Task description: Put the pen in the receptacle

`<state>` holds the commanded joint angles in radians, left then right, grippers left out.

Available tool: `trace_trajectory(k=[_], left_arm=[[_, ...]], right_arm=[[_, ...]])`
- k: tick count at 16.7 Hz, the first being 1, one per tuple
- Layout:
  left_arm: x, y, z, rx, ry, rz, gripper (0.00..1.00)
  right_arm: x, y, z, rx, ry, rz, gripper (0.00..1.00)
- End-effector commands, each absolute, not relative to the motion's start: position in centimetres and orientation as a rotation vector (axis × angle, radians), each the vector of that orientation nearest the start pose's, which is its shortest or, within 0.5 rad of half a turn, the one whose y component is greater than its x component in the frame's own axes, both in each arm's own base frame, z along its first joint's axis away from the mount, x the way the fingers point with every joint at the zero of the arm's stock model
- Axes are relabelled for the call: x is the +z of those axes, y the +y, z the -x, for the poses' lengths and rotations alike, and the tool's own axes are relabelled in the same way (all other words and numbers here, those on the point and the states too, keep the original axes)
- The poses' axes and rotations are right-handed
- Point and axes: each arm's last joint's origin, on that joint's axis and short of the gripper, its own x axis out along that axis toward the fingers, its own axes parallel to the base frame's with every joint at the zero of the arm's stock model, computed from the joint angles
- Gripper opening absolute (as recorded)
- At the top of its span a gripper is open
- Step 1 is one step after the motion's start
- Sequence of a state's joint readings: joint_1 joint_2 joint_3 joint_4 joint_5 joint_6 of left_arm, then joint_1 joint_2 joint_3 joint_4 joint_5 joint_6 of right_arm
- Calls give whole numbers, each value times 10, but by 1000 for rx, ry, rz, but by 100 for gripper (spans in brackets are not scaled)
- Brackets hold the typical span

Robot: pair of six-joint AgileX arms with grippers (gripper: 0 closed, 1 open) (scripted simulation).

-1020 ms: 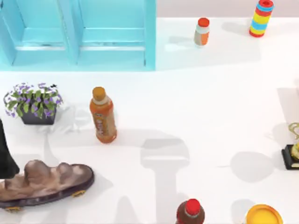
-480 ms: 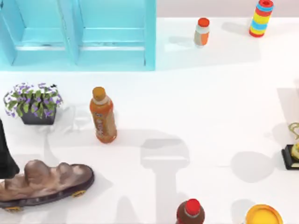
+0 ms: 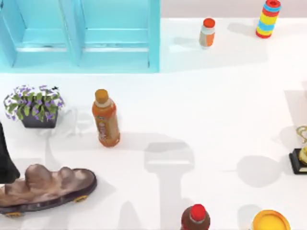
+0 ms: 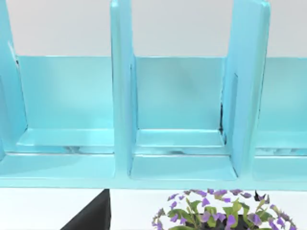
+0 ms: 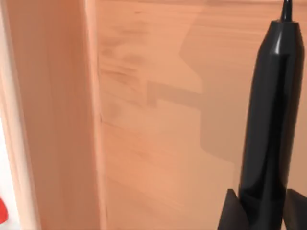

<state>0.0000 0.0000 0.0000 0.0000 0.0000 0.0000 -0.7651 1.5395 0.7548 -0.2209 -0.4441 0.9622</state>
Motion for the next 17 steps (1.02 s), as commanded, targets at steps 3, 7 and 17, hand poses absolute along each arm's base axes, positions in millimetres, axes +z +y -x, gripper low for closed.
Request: trace_trajectory(k=[3, 7, 17], left_arm=[[160, -1, -106, 0, 0, 0, 100], [160, -1, -106, 0, 0, 0, 100], [160, -1, -106, 0, 0, 0, 100]], right_arm=[[152, -187, -215, -697, 660, -1461, 38], [152, -187, -215, -697, 660, -1461, 68], [152, -187, -215, -697, 660, -1461, 100]])
